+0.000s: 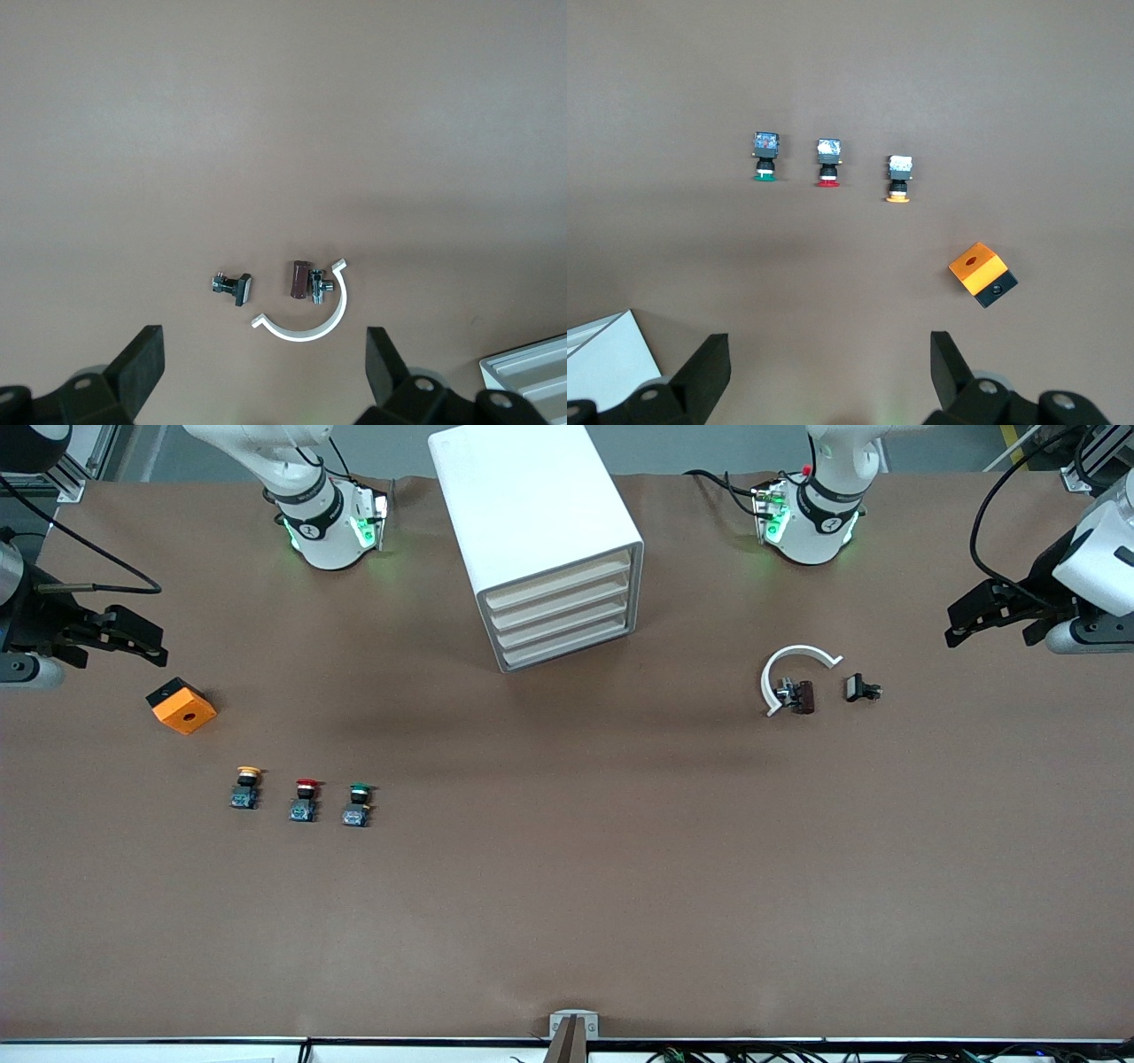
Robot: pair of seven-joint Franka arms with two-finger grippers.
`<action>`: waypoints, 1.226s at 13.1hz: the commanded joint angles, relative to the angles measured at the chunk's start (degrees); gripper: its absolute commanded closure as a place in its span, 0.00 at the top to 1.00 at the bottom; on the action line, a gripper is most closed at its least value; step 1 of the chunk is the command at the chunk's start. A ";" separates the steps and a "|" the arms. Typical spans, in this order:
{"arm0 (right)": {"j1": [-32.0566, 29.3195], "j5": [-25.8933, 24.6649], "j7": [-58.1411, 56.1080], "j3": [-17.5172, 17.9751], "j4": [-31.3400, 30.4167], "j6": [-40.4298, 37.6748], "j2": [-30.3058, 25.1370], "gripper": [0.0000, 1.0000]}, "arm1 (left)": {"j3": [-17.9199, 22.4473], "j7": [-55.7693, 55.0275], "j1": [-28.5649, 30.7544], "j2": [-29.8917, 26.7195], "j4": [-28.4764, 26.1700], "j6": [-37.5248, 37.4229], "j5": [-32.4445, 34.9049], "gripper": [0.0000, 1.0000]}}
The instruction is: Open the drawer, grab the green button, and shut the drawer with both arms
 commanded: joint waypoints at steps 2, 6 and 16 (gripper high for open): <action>-1.13 -0.18 -0.04 0.86 0.88 -0.04 0.21 1.00 | -0.12 0.91 0.50 -0.51 0.98 -0.12 -0.56 1.00; -1.31 -0.27 -0.21 0.86 1.76 -0.22 0.83 1.00 | 0.05 0.56 0.59 -0.33 2.13 -0.82 -0.20 1.00; -0.87 -0.45 0.40 1.03 2.03 0.49 1.88 1.00 | -0.21 0.56 0.24 1.07 5.73 -6.36 1.55 1.00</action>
